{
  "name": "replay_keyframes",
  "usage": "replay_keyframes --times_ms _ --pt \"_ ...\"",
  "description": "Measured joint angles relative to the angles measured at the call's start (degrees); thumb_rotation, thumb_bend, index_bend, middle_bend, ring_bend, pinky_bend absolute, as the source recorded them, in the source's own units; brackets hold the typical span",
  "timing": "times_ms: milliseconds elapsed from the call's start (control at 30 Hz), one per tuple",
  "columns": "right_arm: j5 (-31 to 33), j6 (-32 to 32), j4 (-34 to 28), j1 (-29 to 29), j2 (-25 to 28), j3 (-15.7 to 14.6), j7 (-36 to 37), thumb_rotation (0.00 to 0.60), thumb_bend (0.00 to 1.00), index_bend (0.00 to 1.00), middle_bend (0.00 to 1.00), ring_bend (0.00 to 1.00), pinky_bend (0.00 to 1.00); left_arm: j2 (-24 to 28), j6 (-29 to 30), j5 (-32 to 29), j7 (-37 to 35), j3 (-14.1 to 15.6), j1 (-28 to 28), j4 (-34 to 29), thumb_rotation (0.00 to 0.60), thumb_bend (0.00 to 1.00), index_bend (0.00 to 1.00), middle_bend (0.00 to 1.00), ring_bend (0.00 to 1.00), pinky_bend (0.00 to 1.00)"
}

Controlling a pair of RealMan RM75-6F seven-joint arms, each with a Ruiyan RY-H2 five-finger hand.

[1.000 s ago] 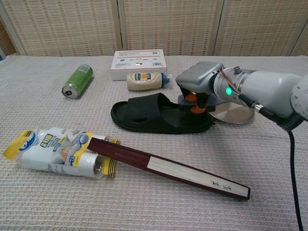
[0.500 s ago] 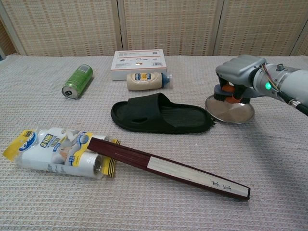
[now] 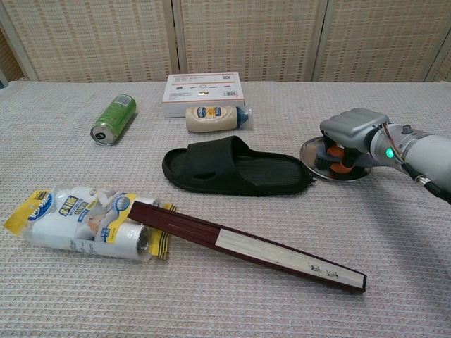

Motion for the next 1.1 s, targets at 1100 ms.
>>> replay_keyframes --times_ms 1100 --pt "-16.0 23.2 -36.5 -13.1 20.3 -3.0 -0.7 0.6 0.25 0.0 0.03 0.01 0.2 0.1 1.8 0.3 -0.2 -0.3 0.6 0.0 0.6 0.49 0.0 0.0 0.0 0.17"
